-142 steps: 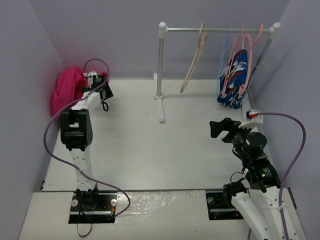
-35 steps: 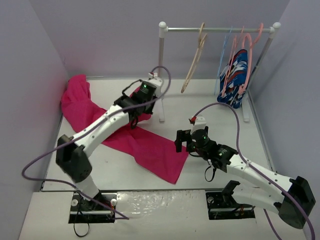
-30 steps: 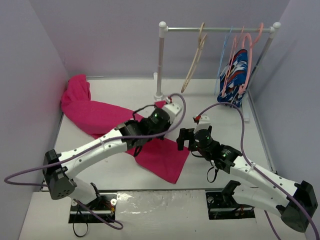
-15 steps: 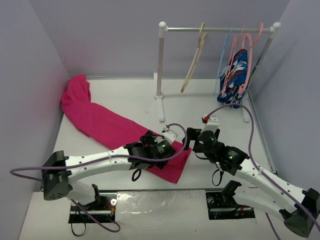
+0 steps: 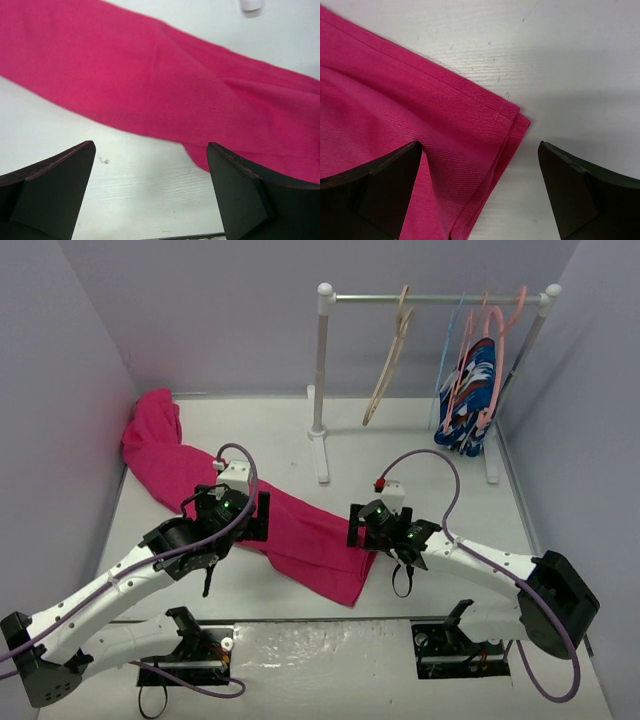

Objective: Place the trousers on the hanger
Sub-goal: Flatten out the trousers at the center of the board.

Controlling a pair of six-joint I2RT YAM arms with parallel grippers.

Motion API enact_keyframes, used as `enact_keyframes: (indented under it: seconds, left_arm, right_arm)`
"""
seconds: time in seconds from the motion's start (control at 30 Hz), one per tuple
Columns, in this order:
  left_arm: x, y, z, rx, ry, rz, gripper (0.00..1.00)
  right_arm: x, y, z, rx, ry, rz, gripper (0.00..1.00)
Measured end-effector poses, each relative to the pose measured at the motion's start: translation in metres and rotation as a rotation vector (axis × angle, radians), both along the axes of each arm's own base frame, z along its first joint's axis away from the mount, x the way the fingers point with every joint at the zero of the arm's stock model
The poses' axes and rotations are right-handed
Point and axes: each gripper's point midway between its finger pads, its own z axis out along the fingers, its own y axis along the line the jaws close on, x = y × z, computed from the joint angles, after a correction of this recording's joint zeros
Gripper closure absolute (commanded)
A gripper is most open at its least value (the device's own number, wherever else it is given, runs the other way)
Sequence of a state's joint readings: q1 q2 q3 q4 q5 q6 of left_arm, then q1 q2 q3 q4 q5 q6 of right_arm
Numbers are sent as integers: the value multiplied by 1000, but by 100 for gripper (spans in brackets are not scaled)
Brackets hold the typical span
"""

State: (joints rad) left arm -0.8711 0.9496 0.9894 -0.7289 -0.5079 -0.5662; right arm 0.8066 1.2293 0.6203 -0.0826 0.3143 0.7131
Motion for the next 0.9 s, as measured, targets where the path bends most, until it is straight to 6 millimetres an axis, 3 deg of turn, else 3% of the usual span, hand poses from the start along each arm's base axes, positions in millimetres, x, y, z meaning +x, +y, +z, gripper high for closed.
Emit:
enact_keyframes:
  seconds: [0.17, 0.23, 0.27, 0.3, 0.37, 0.4, 0.5, 0.6, 0.77, 0.83, 0.9]
  left_arm:
    - [-5, 21, -17, 17, 49, 56, 8]
    - [-6, 28, -21, 19, 62, 74, 8]
    - [-6, 31, -23, 18, 68, 85, 8]
    - [-6, 35, -25, 17, 74, 98, 8]
    - [-5, 40, -29, 16, 89, 120, 8]
    - [-5, 43, -31, 17, 96, 128, 8]
    - [-5, 48, -34, 15, 112, 146, 8]
    - [-3, 51, -35, 6, 122, 163, 8]
    - [2, 61, -41, 1, 151, 209, 8]
    - [7, 65, -44, -6, 168, 238, 8]
    - [15, 71, -50, -18, 189, 278, 8]
  right_arm:
    - [-5, 8, -30, -20, 85, 23, 6]
    - [-7, 11, -40, -29, 115, 34, 24]
    - [-8, 11, -45, -35, 128, 40, 50]
    - [-5, 13, -45, -31, 129, 40, 70]
    - [-3, 16, -46, -20, 134, 46, 95]
    - [-1, 18, -47, -10, 137, 45, 100]
    - [7, 7, -40, -16, 130, 13, 100]
    - [29, -35, -9, -56, 71, -96, 97]
    - [68, -130, 78, -55, -129, -375, 54]
    - [68, -152, 91, -71, -156, -427, 32]
    - [63, -157, 91, -88, -143, -429, 21]
